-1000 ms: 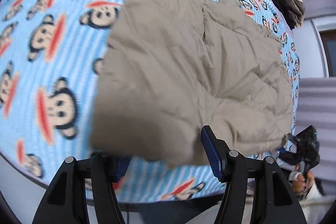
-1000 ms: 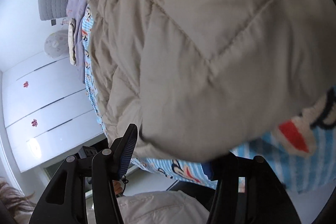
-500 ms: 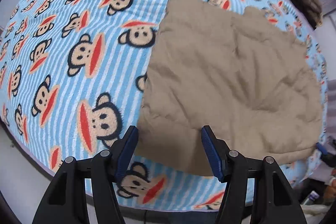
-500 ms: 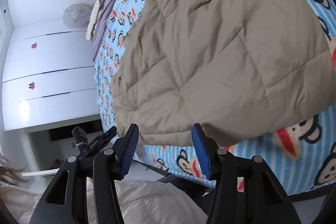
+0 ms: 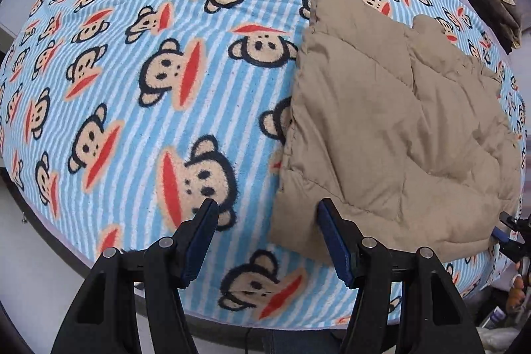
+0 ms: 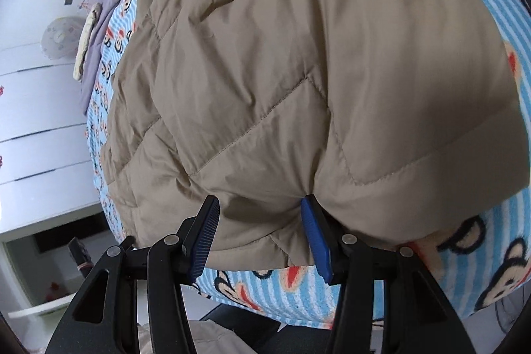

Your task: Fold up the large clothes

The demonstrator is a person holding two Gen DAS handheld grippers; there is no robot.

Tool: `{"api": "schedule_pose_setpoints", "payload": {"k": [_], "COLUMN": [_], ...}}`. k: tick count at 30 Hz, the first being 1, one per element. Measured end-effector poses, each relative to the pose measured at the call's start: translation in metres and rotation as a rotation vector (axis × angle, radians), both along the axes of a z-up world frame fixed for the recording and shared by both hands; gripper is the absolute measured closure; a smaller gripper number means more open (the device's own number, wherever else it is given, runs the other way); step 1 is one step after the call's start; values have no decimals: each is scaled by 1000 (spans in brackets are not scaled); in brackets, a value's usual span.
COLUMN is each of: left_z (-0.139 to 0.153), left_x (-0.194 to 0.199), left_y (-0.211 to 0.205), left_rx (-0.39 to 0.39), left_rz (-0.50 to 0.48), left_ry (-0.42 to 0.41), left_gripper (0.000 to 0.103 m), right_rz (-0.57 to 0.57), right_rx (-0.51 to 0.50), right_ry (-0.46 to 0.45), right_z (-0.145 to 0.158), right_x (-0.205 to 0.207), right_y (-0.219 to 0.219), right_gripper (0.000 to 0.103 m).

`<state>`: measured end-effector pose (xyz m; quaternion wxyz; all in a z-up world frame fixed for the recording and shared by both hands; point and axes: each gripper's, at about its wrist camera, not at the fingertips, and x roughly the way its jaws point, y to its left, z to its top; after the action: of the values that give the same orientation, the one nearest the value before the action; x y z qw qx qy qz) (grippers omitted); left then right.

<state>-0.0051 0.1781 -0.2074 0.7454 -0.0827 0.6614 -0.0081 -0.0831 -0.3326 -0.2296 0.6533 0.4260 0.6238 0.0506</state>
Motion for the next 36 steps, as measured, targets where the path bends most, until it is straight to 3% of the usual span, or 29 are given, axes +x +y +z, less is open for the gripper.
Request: {"api": "schedule_pose_setpoints", "payload": {"k": [3,11,12,13,14,15,21,28,36], "left_z": [9,2,0,-1,-2,-1,-6,-10,-11], "left_x": [11,25,26,27,27,28,37,44,47], "left_y": [12,10,8,6,5,4,-4,-13,-27], "left_rx": [-20,-86,-97,-107,-112,-110,-146,-163,-137], "left_rz": [-36,-122,-130,-138,-144,-149,-190,-212,-231], "left_ry": [-38,-29,-29,-27,-30,-40,-45,-33,-41], "left_gripper": [39,39,36,26,4,1,1,1,1], "right_rz": [-42,-116,-119,-117,-111,-101,-12,61,96], "right_rx": [-76,-244,-248,-255,-260,-262,-256,-199,-156], "right_ry": [5,-5,-17,-26,-34,-42,-56,-27,12], "right_z": [13,59,64,69,73,76,82,76,62], "right_x": [-4,-11,-12,-12,-11,-10,-10,-12,-18], "right_y": [9,44,51,58,66,74,116,151,156], "right_gripper": [45,45,45,45,45,45,43,23,23]}}
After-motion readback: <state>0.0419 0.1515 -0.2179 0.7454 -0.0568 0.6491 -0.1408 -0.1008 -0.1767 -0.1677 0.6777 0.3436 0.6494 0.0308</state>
